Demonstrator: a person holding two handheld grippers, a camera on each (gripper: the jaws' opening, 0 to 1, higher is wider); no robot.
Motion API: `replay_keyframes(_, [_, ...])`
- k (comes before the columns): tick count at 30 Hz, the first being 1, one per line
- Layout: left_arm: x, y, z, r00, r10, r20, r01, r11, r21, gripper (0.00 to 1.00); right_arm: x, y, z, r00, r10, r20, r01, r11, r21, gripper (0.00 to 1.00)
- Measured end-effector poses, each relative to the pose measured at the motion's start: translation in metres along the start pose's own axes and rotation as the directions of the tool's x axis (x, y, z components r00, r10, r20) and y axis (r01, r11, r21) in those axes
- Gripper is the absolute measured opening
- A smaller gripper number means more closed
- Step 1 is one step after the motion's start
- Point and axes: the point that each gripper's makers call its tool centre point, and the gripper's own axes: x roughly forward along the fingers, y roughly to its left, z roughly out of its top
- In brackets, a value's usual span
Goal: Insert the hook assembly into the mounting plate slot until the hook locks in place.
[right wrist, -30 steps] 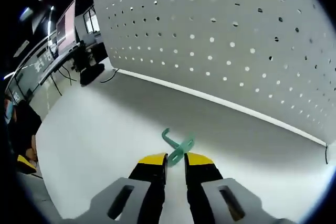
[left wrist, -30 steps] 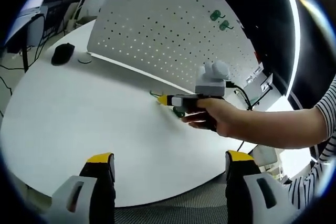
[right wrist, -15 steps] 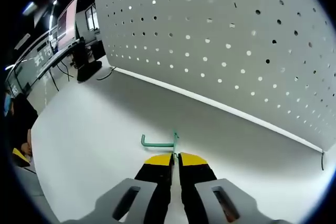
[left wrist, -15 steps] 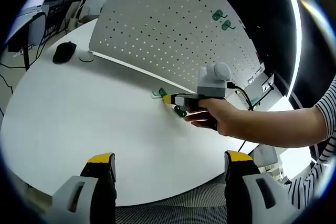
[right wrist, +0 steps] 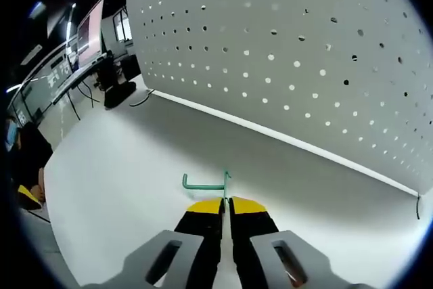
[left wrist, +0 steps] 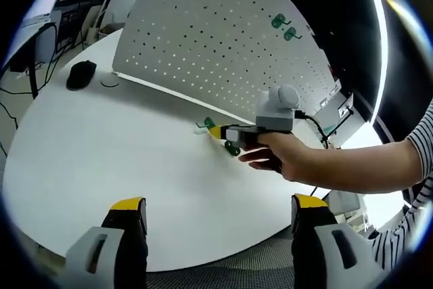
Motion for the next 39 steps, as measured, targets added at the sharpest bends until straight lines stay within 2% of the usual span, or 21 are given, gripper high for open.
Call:
replay_keyframes(13, [-0.003, -0.008, 0.014, 1.000, -0.001, 0.021, 0.000, 0.999, 0.040, 0.89, -0.030, -0.004, 0.020, 0.997, 0.019, 0.079, -0.020, 1.000, 0.010, 0.00])
replay_keyframes(29, [-0.009, -0.027, 0.015, 1.000, -0.020, 0.005, 0.019, 0.993, 0.118, 0.89, -0.065, 0.002, 0.023, 0.991, 0.038, 0.125, -0.041, 0.999, 0.025, 0.00])
replay_keyframes(35, [-0.015, -0.023, 0.018, 1.000, -0.005, 0.001, 0.005, 0.990, 0.140, 0.89, -0.082, 0.007, 0.029, 0.983, 0.050, 0.174, -0.059, 0.997, 0.052, 0.00])
replay_keyframes(39, [-0.019, -0.019, 0.028, 1.000, 0.005, 0.021, -0.008, 0.990, 0.138, 0.88, -0.098, 0.014, 0.036, 0.971, 0.072, 0.228, -0.089, 0.994, 0.065, 0.00])
